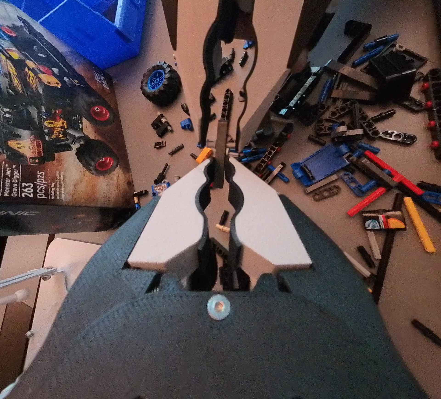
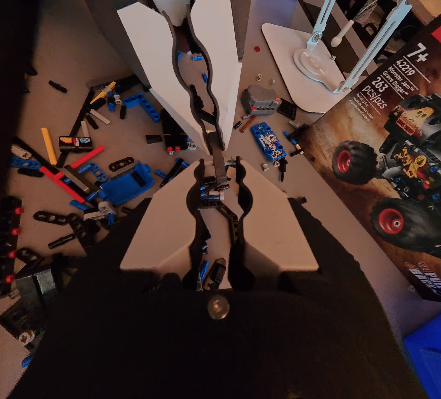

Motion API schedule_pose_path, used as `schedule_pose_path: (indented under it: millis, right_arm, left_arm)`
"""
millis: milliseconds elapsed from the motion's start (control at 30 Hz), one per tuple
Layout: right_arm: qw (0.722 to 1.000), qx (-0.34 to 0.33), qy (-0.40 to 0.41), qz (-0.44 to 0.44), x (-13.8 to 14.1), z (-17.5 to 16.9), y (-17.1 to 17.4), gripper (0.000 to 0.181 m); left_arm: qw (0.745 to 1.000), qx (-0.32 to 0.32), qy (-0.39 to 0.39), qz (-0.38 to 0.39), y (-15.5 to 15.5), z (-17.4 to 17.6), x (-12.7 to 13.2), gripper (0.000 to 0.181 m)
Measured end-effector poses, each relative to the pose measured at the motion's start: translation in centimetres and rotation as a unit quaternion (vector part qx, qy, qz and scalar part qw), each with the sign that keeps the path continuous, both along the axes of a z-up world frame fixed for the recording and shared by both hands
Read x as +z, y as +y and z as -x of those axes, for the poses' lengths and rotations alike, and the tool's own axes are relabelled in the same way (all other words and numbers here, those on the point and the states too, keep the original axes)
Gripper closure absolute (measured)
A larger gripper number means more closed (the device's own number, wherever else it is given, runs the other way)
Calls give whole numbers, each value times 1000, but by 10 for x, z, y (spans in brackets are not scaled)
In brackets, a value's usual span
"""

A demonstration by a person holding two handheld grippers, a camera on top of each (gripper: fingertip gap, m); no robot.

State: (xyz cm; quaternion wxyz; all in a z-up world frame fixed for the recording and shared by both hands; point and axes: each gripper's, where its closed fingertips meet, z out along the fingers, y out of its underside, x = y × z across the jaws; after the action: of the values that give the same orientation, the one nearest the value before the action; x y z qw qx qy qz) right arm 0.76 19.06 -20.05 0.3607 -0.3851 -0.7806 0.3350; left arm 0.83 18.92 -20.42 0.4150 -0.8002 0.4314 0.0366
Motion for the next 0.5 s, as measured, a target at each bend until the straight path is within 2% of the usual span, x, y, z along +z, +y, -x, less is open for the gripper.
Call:
schedule_pose_path:
  millis: [233, 367, 500]
  right_arm:
    - [1000, -11, -24, 2, -7, -1, 1, 159]
    - [999, -33, -24, 0, -9, 1, 9, 154]
    - [999, -28, -21, 11, -4, -1, 7, 160]
  left_arm:
    - [1000, 17, -22, 6, 1, -2, -3, 176]
    - [999, 26, -44, -5, 2, -4, 2, 176]
    - [998, 31, -58, -12, 2, -5, 7, 176]
